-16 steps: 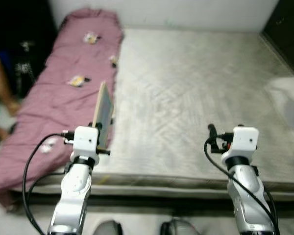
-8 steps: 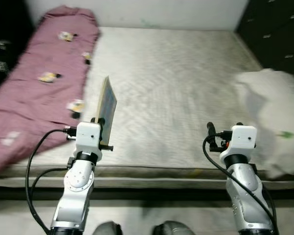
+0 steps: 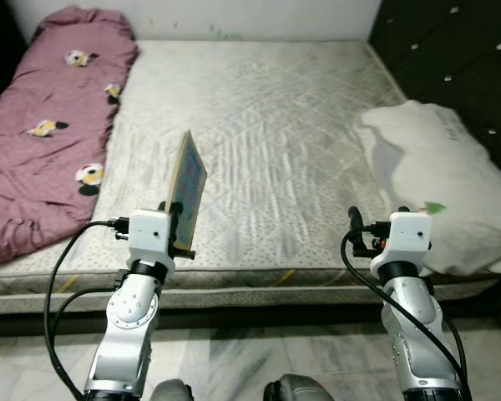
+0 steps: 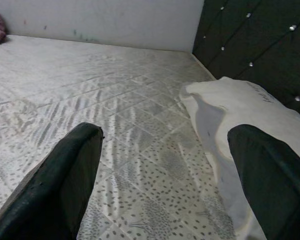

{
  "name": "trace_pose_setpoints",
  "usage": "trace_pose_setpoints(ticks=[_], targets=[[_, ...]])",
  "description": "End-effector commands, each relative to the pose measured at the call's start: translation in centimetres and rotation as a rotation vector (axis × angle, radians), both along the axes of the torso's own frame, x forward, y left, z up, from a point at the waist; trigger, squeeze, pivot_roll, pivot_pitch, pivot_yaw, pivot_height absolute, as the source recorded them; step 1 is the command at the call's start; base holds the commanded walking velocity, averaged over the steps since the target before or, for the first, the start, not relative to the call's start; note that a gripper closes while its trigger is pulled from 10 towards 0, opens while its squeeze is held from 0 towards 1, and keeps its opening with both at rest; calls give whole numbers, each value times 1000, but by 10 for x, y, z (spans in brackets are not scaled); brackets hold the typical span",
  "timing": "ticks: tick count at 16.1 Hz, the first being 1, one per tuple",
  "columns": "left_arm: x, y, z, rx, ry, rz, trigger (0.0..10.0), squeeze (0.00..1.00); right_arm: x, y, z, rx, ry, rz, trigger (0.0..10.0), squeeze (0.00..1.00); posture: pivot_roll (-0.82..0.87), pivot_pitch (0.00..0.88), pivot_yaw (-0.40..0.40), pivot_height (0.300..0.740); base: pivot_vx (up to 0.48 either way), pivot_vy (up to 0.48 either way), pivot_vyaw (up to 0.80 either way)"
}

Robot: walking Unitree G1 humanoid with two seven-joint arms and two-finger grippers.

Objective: Clean up the room

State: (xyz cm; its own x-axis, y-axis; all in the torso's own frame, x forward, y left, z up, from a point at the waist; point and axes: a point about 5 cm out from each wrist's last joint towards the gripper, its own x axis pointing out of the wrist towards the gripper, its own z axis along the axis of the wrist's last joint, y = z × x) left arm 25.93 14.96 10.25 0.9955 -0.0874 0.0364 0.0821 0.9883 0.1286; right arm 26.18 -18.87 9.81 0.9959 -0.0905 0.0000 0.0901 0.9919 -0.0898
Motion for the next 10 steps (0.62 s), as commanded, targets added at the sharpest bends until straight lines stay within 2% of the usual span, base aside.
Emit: trace_pose_setpoints(ticks=[1,10], targets=[[0,7,11,6,-55,14,10000,0,1,3,-1,4,2,6,10000,0,-32,99,-19,740,285,0,0],[1,6,11,-3,-54,1,10000,0,3,3,-1,-3,-3,9,10000,0,-27,95,-21,740,350,0,0]])
